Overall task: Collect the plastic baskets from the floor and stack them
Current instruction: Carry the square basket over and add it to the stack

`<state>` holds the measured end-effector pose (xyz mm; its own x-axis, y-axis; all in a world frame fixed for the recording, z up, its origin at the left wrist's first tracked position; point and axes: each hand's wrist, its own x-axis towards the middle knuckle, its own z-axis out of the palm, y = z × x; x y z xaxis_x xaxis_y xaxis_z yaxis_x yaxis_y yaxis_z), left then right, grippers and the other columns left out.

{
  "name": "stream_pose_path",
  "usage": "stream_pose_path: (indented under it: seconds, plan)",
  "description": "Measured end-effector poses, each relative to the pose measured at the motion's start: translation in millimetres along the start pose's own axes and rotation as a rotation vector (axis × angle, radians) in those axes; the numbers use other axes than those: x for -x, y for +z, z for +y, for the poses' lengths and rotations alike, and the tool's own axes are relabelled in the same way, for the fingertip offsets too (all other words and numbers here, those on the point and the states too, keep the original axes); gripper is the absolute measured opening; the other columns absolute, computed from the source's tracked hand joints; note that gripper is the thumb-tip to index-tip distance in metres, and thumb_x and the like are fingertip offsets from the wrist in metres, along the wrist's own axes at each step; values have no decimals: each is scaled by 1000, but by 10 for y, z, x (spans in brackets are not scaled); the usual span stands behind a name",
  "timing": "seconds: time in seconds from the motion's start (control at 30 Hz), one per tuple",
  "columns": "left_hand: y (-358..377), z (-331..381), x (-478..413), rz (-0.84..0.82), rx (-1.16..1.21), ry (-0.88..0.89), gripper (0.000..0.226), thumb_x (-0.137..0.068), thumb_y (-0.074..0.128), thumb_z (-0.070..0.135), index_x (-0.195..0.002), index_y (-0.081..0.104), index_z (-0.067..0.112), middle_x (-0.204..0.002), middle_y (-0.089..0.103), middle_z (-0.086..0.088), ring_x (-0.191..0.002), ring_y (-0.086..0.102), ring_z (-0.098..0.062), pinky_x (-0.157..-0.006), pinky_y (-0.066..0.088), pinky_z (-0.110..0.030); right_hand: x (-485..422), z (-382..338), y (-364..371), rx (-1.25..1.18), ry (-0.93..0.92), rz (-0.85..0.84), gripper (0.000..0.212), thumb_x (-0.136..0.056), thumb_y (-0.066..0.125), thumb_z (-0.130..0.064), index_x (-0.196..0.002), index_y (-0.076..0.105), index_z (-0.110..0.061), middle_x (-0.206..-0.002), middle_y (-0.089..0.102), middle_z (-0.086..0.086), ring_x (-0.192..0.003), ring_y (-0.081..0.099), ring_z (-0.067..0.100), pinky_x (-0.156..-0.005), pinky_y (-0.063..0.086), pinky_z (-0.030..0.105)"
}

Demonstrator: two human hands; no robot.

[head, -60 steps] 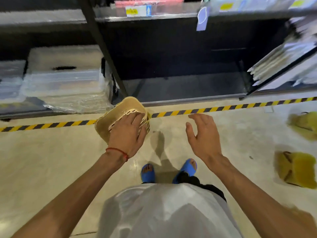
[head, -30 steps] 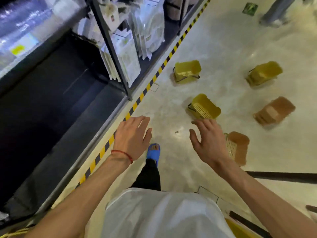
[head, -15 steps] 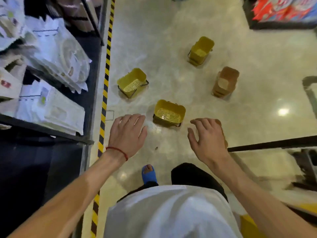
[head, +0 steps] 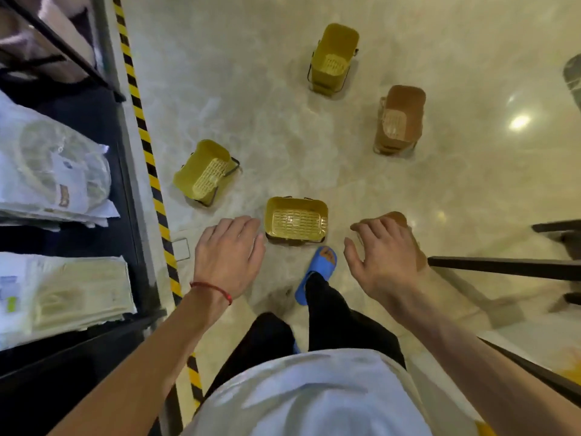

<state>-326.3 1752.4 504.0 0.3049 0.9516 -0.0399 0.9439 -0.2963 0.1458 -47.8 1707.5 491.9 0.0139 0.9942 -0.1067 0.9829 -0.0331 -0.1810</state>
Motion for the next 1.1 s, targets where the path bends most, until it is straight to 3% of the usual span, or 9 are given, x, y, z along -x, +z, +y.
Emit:
stream_pose_path:
  seconds: [0.27, 0.43, 0.57, 0.83, 1.0, 1.1]
  plan:
    - [736, -242, -898, -91, 83, 69, 29, -97, 48, 30, -112, 67, 15, -112, 67, 0, -92, 60, -26, -72, 45, -37, -792, 176, 720, -23, 129, -86, 36, -95, 46, -45, -109, 69, -22, -111, 69, -3, -113, 53, 22, -95, 41, 42]
    - [1590, -538, -1246, -231, 144, -6, 24, -95, 51, 28, -109, 67, 16, -103, 69, -1, -87, 61, -31, -61, 50, -37, -1057, 217, 1464, -107, 294, -134, 32, -98, 50, -43, -112, 70, -23, -114, 69, -5, -113, 54, 21, -91, 43, 40]
    - [2425, -752, -1349, -303, 159, -28, 23, -97, 56, 26, -115, 67, 18, -107, 69, -2, -93, 61, -30, -67, 50, -37, -1296, 220, 2300, -186, 421, -177, 31, -99, 50, -41, -112, 71, -22, -116, 69, -4, -114, 53, 23, -94, 44, 41]
    - [4123, -1174, -1431, -345, 191, -32, 32, -96, 48, 31, -117, 66, 16, -111, 66, -3, -98, 60, -31, -72, 52, -42, -1639, 369, 4048, -188, 466, -218, 33, -101, 49, -39, -114, 71, -19, -117, 69, 1, -115, 55, 27, -93, 44, 41]
    - [5104, -1446, -1528, -299, 199, -156, 40, -97, 51, 38, -129, 56, 16, -141, 49, -2, -119, 50, -29, -81, 50, -42, -1853, 602, 4982, -256, 507, -158, 42, -104, 42, -44, -130, 59, -15, -132, 59, 4, -118, 53, 30, -93, 44, 43]
    - [5591, -1540, -1602, -313, 253, -234, 62, -95, 48, 50, -145, 39, 15, -153, 36, -4, -133, 41, -27, -95, 47, -44, -1970, 757, 5459, -351, 609, -113, 51, -105, 33, -52, -140, 49, -17, -138, 54, 3, -124, 50, 27, -96, 41, 39]
